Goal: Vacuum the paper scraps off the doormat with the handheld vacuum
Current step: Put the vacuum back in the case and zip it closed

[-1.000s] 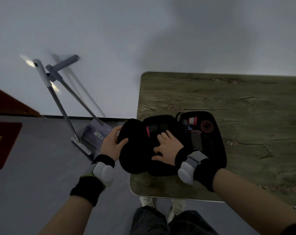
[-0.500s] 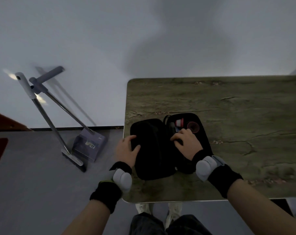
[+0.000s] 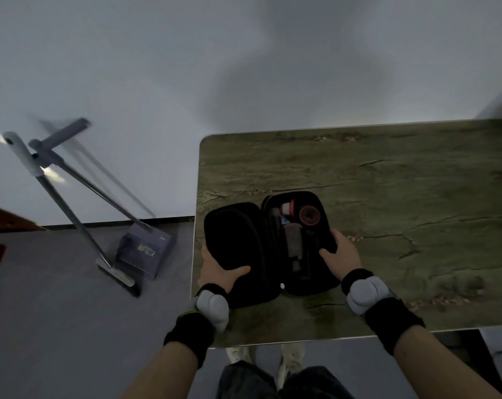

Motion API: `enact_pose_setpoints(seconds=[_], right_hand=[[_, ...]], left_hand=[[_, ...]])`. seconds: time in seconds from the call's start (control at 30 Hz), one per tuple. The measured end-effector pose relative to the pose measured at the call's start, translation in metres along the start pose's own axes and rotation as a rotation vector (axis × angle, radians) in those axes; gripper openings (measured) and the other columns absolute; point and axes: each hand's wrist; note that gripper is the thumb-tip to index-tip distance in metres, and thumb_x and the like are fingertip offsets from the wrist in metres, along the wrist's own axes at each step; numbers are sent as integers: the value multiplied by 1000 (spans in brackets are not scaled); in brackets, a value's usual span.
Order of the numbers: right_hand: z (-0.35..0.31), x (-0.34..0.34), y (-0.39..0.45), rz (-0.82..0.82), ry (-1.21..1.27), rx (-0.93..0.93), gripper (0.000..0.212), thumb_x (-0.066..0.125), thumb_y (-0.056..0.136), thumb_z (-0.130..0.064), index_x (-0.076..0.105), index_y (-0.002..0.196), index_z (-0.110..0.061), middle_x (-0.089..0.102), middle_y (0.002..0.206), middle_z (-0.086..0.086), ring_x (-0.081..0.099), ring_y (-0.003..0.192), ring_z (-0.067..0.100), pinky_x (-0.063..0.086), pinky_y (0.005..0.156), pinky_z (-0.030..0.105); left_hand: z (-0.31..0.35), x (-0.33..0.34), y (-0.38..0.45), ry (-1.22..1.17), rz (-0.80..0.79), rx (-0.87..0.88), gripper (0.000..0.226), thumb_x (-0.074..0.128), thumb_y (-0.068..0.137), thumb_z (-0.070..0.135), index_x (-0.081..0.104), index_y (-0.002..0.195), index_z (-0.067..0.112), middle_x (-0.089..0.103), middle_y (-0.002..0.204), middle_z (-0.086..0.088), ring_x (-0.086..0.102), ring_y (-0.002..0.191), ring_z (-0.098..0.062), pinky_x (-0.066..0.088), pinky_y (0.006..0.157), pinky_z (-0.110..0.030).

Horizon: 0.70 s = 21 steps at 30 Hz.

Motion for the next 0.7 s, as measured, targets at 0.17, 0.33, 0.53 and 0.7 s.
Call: enact_pose_setpoints(seconds=[0.17,0.33,0.53,0.7], right_hand=[[-6,-8,9,-72,-7,16,51,60,88,-8,44,137,-7,54,133,15,51,121,31,41,96,35],[-18,-10,22,-141,-44,-39,53,61,88,-9,43,138,-7,51,135,15,48,123,31,39,95,33],[-29,6,36,-209,82,-70,54,61,86,-4,44,138,-9,52,135,11,48,125,29,40,95,32],[-37,14,48,-240,155,-93,51,60,88,-2,46,137,-7,53,132,11,48,125,27,39,93,29]], left_hand=[[0,-8,3,-413,-37,-106,102,87,62,15,26,142,23,43,139,-10,48,123,-31,43,102,-48],[13,-31,-4,-669,-6,-208,48,65,85,25,39,127,23,55,122,-14,56,76,-19,50,65,-40],[41,-64,-24,-635,-20,-82,24,42,97,32,63,101,22,61,89,1,55,73,-15,33,64,-26],[66,-47,-27,-391,-114,280,36,51,93,4,57,125,20,59,111,-7,58,92,-10,48,76,-10]])
Point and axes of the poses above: each hand's wrist, its own y-axis towards the middle knuckle, its own x-axis out of the palm, z = x × y
